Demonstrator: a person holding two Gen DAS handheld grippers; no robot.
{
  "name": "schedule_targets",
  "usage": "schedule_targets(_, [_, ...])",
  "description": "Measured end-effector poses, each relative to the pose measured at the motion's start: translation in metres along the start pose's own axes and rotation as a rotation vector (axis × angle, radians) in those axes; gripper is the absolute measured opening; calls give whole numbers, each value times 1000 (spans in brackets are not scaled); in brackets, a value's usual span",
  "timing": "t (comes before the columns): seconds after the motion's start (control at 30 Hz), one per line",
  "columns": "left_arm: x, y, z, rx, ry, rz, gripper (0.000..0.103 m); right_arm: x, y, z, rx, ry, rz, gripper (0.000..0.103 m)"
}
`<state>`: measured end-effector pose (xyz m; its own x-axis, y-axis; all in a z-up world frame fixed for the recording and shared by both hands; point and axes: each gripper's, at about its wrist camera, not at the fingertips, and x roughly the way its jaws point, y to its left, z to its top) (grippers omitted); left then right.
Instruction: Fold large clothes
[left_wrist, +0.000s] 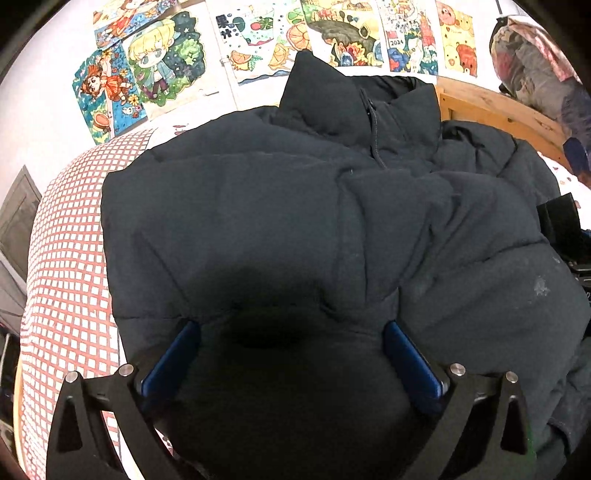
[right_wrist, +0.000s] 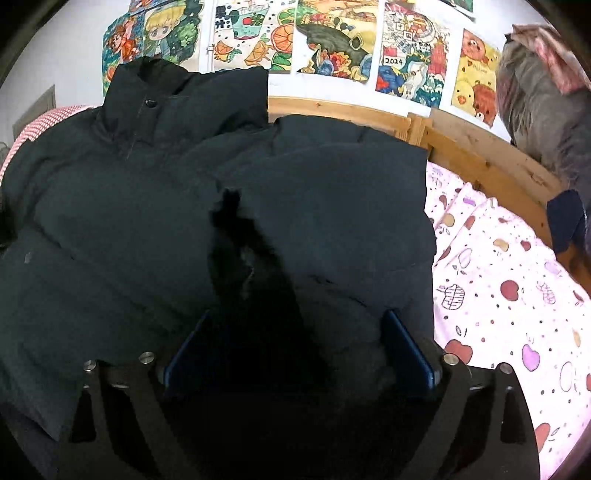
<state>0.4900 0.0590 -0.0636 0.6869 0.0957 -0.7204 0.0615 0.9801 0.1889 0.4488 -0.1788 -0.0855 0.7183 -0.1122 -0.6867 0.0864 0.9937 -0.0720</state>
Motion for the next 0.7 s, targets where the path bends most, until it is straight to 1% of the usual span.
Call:
schedule_targets(0.07, [-1, 2, -1, -9, -11, -13, 103, 0, 0, -3, 3, -6, 4, 92])
schedule_targets(0.23, [-9, 13, 2, -51, -16, -84, 103, -2, -4, -9, 28, -28, 30, 93])
schedule_targets(0.37, [-27, 31, 15, -101, -50, -135, 103, -8, -17, 2, 62, -21, 89, 93])
schedule_targets(0.47, [-36, 44, 31, -137, -62, -138, 103, -22, -30, 10, 102, -9, 165, 93])
schedule_targets(0.53, [-38, 54, 46, -169, -77, -147, 103, -33, -37, 19, 98, -17, 173, 93])
schedule_targets(0.6, [-37, 61, 62, -200, -87, -156, 103, -49, -43, 34, 89, -60, 168, 93])
schedule_targets(0.7, [-29, 69, 95, -247, -126, -171, 103, -59, -50, 66, 95, -99, 193, 93])
